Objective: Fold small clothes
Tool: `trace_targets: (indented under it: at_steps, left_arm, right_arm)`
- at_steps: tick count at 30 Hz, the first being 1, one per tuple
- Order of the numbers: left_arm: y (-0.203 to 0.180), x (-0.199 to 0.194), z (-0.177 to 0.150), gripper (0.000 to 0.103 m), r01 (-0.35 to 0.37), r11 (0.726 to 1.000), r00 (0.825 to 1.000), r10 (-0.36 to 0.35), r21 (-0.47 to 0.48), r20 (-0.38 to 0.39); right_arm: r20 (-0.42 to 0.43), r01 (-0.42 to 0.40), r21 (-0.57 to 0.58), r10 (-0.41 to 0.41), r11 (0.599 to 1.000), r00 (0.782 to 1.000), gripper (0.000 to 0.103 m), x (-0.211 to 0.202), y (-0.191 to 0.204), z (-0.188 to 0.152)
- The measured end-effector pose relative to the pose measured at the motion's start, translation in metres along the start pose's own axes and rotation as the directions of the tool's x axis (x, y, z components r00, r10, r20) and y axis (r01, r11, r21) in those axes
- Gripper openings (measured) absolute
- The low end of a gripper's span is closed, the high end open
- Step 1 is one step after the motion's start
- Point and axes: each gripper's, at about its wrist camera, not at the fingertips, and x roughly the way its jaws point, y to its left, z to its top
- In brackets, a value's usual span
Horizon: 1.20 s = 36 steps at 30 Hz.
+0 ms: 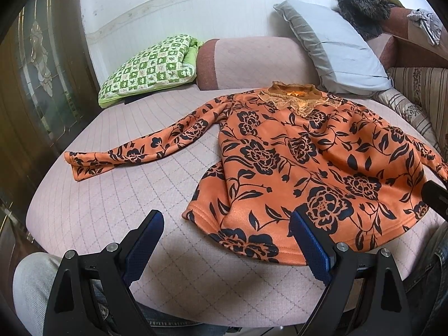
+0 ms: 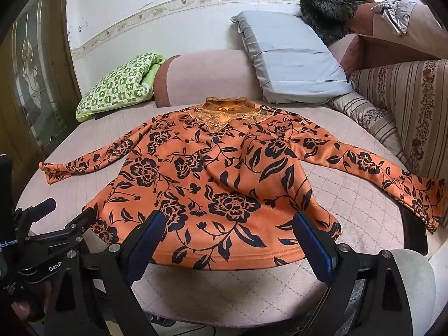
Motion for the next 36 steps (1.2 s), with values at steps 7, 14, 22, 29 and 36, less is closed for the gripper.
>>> trace_targets:
  at_steps: [7,14,22,29,36]
  left_arm:
    - [0.013,-0.021,0.016,0.093,0.016,0.998,0.999,-0.018,-0.056,-0.032]
    - [0.015,-0.054,0.026,0.093,-0.040,0.999,0.993,0.036,-0.031,-0.114]
    - [0.031,-0.085,0.040,0.093,-0.017,0.997,0.989,0.005,-0.080,-0.147]
    - [0.035,-0.089,0.039,0.093,-0.001,0.997,0.992,-0.009,-0.080,-0.122]
    - [0.039,-0.088,0.040,0.093,0.006,0.995,0.993,-0.018,-0.100,-0.118]
  right_arm:
    - [-0.073,0.023,0.001,-0.023,1.000,0.997,0.093,-0.008,0.004,0.009]
    - [-0.184,0.018,-0.042,-0.026,0.999,0.983,0.094,-0.021,0.028,0.016]
    - [-0.216,-0.007,-0.045,-0.002,0.999,0.976,0.094,-0.038,0.042,0.022]
    - [-0.216,-0.008,-0.042,-0.001,0.999,0.976,0.094,-0.039,0.047,0.025]
    - [-0.212,-0.001,-0.041,-0.008,0.999,0.977,0.094,-0.043,0.047,0.029]
